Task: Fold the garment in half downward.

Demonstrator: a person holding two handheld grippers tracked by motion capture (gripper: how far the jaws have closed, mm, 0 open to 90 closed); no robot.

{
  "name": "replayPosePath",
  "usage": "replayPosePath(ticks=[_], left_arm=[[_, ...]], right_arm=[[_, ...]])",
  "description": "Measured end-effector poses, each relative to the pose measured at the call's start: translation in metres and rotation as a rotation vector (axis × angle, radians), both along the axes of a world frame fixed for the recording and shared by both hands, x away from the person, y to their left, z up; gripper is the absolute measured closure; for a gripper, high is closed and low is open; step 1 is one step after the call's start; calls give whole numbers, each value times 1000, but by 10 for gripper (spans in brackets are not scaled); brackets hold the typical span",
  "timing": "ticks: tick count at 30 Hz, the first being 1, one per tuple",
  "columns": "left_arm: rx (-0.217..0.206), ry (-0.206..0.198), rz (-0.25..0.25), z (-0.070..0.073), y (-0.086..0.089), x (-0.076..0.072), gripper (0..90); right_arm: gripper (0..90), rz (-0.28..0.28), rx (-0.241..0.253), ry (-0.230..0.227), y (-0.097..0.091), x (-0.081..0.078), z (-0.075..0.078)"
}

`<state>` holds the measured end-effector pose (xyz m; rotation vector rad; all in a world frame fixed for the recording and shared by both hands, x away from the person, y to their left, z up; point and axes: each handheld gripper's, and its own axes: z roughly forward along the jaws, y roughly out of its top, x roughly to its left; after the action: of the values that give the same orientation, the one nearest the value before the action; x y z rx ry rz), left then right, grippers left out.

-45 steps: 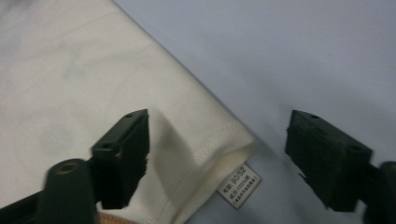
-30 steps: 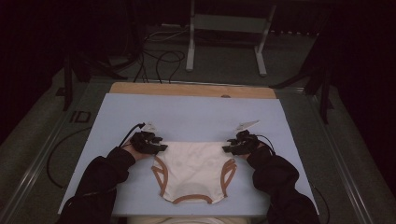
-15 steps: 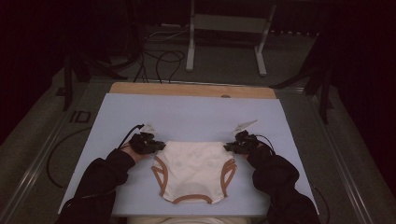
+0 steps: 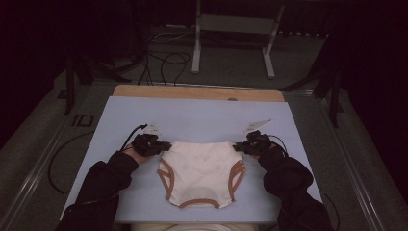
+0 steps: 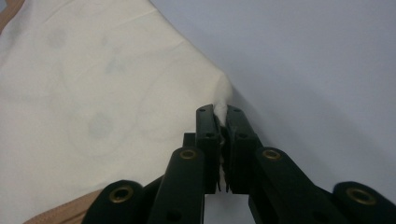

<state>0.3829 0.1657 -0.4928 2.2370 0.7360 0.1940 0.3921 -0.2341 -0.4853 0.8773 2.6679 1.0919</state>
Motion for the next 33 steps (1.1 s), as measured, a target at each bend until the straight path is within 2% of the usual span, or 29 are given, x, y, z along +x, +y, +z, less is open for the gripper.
replayPosePath(ticks=[8,15,25,33], left_arm=[[3,-27,-5,14,0,8,864],[9,-43,2,26,-1,18,864],[9,-59,25,34,0,32,864],[5,-60,49,35,1,43,863]], right_arm=[[864,-14,12,-26,-4,3,10],[864,-31,23,-43,-6,12,20],[864,-58,14,-52,-3,31,23],[864,-74,4,-50,1,46,25]])
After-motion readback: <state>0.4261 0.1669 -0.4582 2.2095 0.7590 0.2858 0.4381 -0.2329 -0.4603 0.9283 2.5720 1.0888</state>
